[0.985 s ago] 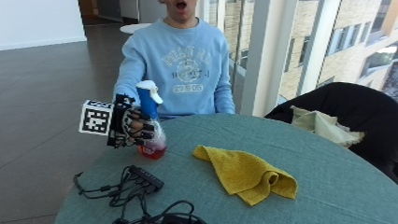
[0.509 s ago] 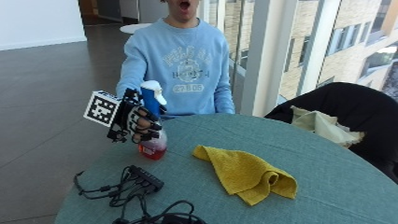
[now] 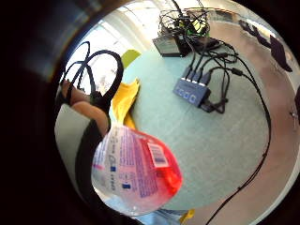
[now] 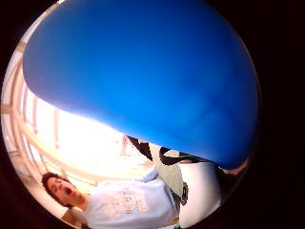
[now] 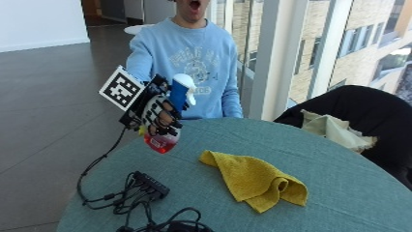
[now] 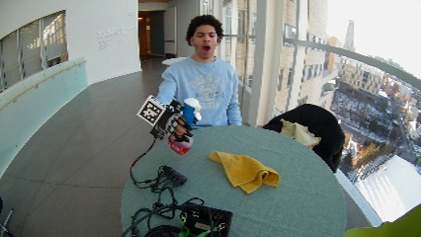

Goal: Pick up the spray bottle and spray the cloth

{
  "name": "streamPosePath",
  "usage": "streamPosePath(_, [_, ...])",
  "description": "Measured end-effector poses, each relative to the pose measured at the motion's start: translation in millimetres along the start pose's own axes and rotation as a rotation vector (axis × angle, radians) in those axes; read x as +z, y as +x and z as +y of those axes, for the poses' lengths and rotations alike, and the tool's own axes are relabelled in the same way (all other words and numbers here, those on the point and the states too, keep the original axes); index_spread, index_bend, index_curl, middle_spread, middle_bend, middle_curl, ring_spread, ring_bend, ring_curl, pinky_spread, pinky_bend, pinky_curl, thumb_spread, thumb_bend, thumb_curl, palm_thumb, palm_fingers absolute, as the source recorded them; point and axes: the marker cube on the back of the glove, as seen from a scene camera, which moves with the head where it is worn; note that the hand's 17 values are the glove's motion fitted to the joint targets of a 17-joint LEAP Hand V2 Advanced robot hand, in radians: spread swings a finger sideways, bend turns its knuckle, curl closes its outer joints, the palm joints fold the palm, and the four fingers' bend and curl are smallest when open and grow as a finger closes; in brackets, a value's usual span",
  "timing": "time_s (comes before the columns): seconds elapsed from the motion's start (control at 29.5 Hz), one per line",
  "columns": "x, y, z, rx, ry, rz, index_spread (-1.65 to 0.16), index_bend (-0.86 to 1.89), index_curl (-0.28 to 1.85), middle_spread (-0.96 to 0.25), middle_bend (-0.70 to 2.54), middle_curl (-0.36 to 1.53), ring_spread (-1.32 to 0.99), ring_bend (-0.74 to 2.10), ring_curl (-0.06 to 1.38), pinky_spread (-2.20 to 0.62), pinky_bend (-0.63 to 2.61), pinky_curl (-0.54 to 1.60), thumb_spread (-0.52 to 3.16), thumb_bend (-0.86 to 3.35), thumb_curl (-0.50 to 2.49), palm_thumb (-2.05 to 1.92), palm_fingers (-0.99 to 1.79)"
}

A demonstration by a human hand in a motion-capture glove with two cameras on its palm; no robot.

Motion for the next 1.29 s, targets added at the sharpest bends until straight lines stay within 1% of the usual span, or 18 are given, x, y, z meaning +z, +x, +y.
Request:
streamPosePath(0.1, [7, -12, -17, -0.054, 0.009, 0.077, -0.25, 0.11, 0.28, -0.09, 0.35, 0.46, -0.1, 0.56, 0.41, -0.15, 0.48, 0.42, 0.75, -0.03, 0.53, 0.89, 1.21])
streamPosePath(0.24, [12, -26, -20, 0.04, -0.134, 0.193, -0.24, 0.11, 0.28, -0.09, 0.36, 0.46, -0.1, 0.57, 0.41, -0.15, 0.49, 0.42, 0.75, -0.03, 0.55, 0.88, 1.21])
streamPosePath(0.31, [17, -31, -24, 0.063, -0.196, 0.237, -0.24, 0.11, 0.28, -0.09, 0.36, 0.46, -0.1, 0.57, 0.41, -0.15, 0.49, 0.42, 0.74, -0.03, 0.55, 0.88, 1.21])
streamPosePath(0.48, [32, -38, -38, 0.084, -0.276, 0.315, -0.24, 0.12, 0.28, -0.08, 0.36, 0.46, -0.09, 0.58, 0.41, -0.16, 0.5, 0.42, 0.74, -0.03, 0.57, 0.88, 1.21])
streamPosePath(0.85, [60, -39, -53, 0.124, -0.372, 0.419, -0.23, 0.11, 0.29, -0.08, 0.38, 0.47, -0.09, 0.59, 0.41, -0.16, 0.51, 0.42, 0.73, -0.03, 0.59, 0.88, 1.21])
streamPosePath(1.29, [75, -35, -54, 0.151, -0.418, 0.495, -0.22, 0.11, 0.29, -0.08, 0.39, 0.47, -0.09, 0.61, 0.41, -0.17, 0.52, 0.42, 0.73, -0.03, 0.61, 0.88, 1.21])
